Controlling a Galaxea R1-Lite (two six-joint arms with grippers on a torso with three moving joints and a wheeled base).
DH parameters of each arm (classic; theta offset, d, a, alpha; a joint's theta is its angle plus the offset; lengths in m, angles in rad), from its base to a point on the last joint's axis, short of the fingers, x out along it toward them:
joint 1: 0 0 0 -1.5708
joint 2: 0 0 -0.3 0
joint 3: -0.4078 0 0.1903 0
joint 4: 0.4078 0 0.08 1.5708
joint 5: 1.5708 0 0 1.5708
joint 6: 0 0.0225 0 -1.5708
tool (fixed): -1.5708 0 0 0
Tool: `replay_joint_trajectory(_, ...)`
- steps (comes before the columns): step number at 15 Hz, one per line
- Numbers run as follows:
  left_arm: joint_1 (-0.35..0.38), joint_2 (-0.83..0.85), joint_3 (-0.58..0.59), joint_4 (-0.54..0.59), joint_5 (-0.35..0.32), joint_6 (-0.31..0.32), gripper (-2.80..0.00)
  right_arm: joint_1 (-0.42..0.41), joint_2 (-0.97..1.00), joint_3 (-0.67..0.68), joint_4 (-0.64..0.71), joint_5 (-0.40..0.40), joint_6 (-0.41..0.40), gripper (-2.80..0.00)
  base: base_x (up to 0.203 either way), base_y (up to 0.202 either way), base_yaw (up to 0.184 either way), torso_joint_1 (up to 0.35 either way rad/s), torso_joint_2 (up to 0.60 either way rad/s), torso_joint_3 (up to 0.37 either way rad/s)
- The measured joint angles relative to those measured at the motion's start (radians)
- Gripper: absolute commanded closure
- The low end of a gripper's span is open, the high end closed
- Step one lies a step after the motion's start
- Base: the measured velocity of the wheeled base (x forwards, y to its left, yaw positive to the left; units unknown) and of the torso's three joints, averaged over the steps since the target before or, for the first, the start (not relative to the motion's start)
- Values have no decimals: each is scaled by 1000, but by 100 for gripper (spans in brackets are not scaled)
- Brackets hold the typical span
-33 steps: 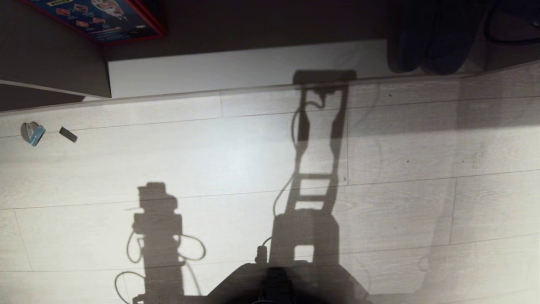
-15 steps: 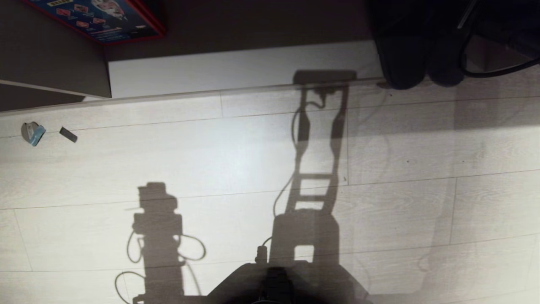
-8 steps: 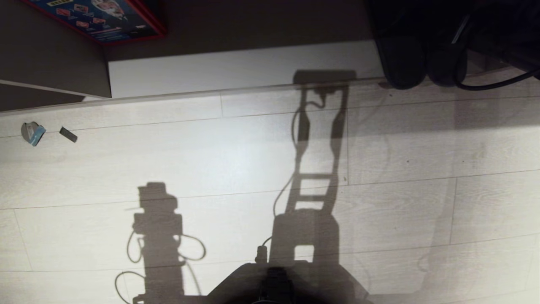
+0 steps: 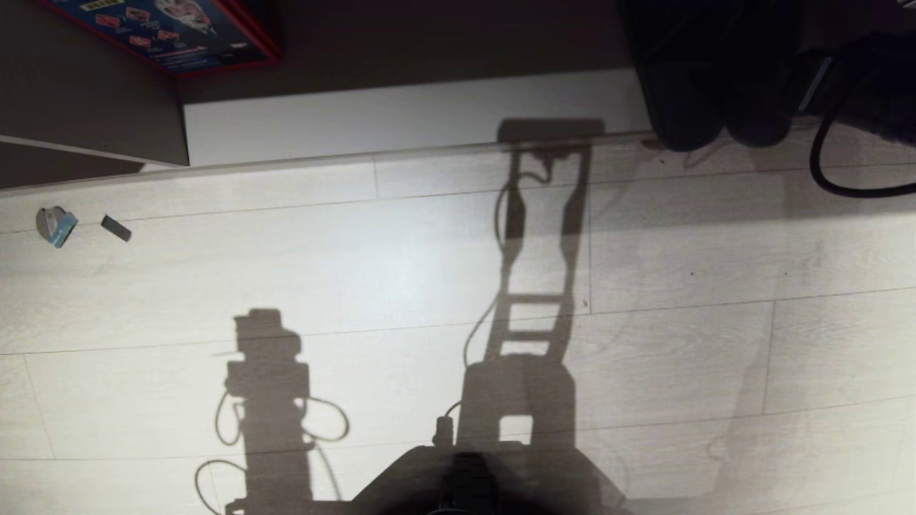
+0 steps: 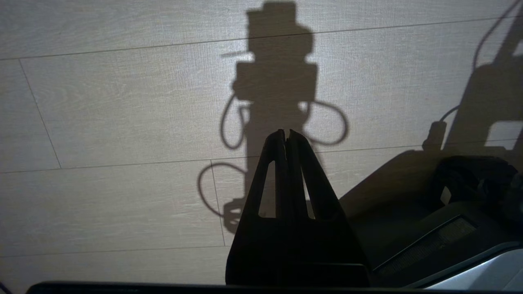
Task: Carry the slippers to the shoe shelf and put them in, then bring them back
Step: Pick up the slippers in the shoe cabinet
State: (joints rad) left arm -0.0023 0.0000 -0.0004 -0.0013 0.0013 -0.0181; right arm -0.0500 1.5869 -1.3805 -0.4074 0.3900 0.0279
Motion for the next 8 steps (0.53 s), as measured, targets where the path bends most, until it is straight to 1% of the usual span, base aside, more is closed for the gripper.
replay_joint_trajectory(5,0,0,0,0,0,0,0,0,-214,330,37,-2,4,-280,0,0,0,0,0,0)
replay_joint_trajectory(8,0,0,0,0,0,0,0,1,-383,516,43,7,22,-280,0,0,0,0,0,0)
